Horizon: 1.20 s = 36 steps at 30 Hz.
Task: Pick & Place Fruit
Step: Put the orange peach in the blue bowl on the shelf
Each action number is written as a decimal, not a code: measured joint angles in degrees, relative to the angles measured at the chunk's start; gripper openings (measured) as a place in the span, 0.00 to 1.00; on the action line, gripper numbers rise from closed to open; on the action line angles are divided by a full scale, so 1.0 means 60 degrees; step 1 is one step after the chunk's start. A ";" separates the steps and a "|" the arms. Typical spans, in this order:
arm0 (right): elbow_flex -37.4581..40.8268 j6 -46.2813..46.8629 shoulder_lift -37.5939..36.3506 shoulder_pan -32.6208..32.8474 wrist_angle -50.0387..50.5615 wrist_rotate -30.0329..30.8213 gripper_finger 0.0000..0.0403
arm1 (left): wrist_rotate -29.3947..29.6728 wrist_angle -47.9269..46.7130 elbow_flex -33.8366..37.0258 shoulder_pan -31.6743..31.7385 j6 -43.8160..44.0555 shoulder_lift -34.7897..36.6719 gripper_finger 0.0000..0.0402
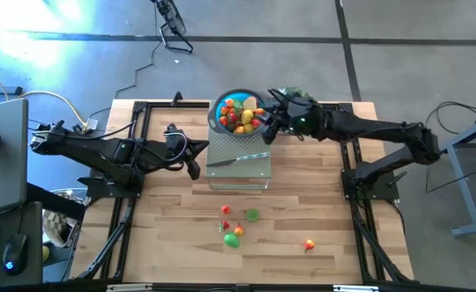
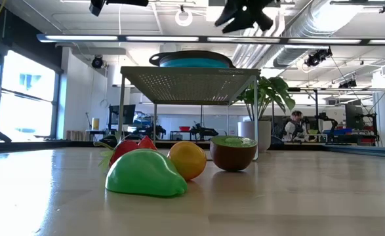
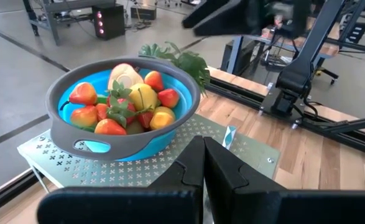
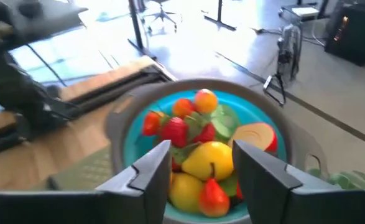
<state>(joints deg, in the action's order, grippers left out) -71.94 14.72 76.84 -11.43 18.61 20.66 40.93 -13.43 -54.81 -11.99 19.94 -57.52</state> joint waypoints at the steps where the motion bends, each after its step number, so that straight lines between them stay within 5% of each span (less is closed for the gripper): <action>1: 0.0000 0.0003 -0.0114 0.0111 -0.0004 -0.0004 0.39 | 0.0000 -0.0004 0.0000 0.0000 0.0000 0.0003 0.00; 12: 0.0004 0.1785 -0.1256 0.1072 0.0148 -0.1749 0.23 | 0.0000 -0.0008 0.0000 0.0000 -0.0025 0.0000 0.00; 24: 0.0007 0.4719 -0.1323 0.2672 0.0836 -0.1937 0.08 | -0.0004 -0.0040 0.0000 0.0000 -0.0040 0.0000 0.00; 36: 0.0011 0.4766 -0.1323 0.3864 0.0886 -0.1940 0.01 | 0.0000 -0.0040 0.0000 0.0000 -0.0358 0.0000 0.00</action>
<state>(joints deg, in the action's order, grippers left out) -71.88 43.32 68.90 11.76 23.92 9.02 40.93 -13.67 -54.81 -11.99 17.80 -57.52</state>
